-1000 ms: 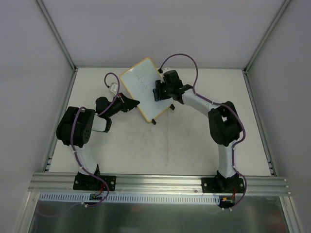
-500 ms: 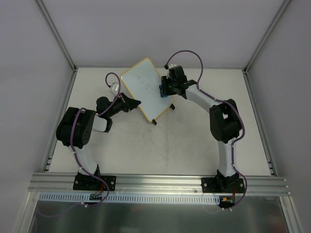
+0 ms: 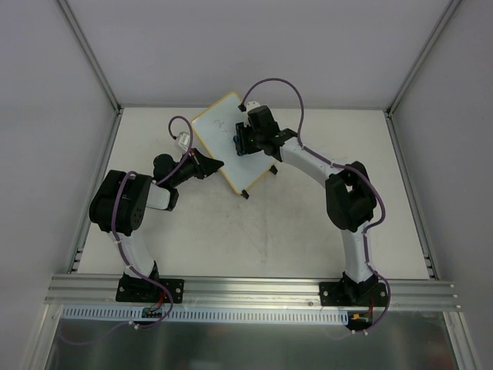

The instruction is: Erase the whiteboard

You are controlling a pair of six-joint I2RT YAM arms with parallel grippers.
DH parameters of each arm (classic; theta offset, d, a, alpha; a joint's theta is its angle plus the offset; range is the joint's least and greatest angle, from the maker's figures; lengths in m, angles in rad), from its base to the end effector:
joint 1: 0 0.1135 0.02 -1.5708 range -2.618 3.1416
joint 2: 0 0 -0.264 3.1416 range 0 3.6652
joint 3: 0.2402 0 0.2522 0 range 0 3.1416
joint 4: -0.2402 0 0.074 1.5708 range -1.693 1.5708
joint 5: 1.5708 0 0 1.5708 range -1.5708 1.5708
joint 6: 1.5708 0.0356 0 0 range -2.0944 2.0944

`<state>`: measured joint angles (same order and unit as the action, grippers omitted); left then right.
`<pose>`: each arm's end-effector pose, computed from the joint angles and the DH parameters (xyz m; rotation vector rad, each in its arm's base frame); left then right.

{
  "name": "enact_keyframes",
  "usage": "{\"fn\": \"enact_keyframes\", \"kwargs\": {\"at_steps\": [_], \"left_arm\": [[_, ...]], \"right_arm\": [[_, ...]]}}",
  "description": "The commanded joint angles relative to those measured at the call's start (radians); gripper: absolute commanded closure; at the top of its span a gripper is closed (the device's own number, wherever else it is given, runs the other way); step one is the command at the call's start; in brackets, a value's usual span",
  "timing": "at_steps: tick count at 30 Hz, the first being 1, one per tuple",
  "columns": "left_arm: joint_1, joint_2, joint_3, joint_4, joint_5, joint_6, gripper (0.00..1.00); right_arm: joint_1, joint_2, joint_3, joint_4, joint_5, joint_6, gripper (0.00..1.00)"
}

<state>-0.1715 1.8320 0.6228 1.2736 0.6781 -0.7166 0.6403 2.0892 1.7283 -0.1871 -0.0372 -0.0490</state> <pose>0.3238 -0.0787 0.1672 0.1437 1.6435 -1.1993 0.3959 0.2966 0.2554 -0.7451 2.0094 0.3885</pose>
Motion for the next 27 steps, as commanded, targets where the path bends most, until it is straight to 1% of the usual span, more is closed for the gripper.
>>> {"fn": "enact_keyframes", "kwargs": {"at_steps": [1,8,15,20,27], "left_arm": [[-0.039,-0.005,0.006,0.305,0.126,0.097,1.0],[-0.039,0.012,-0.005,0.336,0.149,0.083,1.0],[-0.039,-0.002,-0.024,0.352,0.166,0.083,1.0],[-0.039,-0.017,-0.043,0.352,0.17,0.089,1.0],[-0.039,-0.019,-0.048,0.352,0.178,0.094,1.0]], "right_arm": [[0.071,0.009,0.025,0.014,-0.04,0.0,1.0],[0.124,0.005,0.019,0.014,-0.047,-0.005,1.0],[0.114,-0.004,0.051,0.008,-0.017,-0.025,1.0],[0.056,0.018,0.111,-0.031,-0.033,-0.015,1.0],[-0.051,0.06,0.181,-0.069,-0.121,0.02,1.0]]}}
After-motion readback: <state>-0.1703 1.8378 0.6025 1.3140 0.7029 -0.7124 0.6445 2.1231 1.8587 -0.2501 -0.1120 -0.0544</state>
